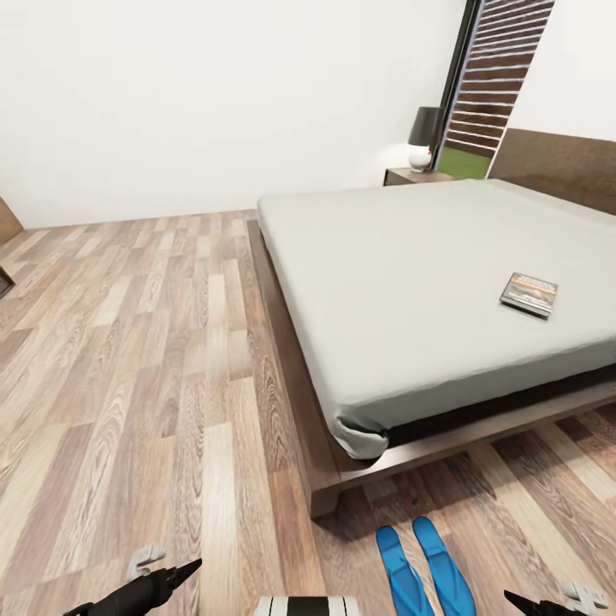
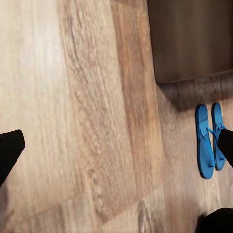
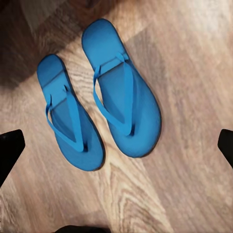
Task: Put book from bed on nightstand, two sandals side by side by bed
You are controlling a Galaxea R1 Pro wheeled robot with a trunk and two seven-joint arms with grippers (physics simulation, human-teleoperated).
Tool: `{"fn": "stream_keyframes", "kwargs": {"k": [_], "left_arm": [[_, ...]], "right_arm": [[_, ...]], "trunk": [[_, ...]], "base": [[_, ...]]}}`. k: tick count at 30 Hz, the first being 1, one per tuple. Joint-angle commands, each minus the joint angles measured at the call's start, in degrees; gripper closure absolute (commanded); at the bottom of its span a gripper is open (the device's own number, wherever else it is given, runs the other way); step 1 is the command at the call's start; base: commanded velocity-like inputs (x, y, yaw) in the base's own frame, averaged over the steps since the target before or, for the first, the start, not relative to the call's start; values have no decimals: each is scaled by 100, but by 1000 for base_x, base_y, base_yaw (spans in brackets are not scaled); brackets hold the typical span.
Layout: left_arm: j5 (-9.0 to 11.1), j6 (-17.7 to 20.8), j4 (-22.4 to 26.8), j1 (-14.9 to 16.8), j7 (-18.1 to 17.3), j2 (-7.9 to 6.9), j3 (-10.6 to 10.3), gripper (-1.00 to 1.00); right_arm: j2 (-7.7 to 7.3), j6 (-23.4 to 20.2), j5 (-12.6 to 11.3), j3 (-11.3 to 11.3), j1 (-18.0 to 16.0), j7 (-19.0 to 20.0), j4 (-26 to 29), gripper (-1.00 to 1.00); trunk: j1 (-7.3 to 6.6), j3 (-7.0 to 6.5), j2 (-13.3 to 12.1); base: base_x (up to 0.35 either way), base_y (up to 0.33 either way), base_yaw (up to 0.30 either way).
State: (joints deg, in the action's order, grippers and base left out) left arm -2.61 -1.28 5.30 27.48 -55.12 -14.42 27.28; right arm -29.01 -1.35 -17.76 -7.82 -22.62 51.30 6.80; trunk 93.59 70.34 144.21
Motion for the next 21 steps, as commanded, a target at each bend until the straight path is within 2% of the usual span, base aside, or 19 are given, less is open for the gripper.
{"fn": "stream_keyframes", "kwargs": {"k": [1, 21], "left_arm": [[-29, -13, -3, 3, -13, 0, 23, -100], [-29, -13, -6, 3, -8, 13, 23, -100]], "right_arm": [[0, -14, 27, -44, -3, 22, -3, -100], [0, -14, 27, -44, -3, 24, -3, -100]], "trunk": [[-3, -19, 0], [-55, -462, -27]], "base": [[0, 0, 0], [0, 0, 0]]}}
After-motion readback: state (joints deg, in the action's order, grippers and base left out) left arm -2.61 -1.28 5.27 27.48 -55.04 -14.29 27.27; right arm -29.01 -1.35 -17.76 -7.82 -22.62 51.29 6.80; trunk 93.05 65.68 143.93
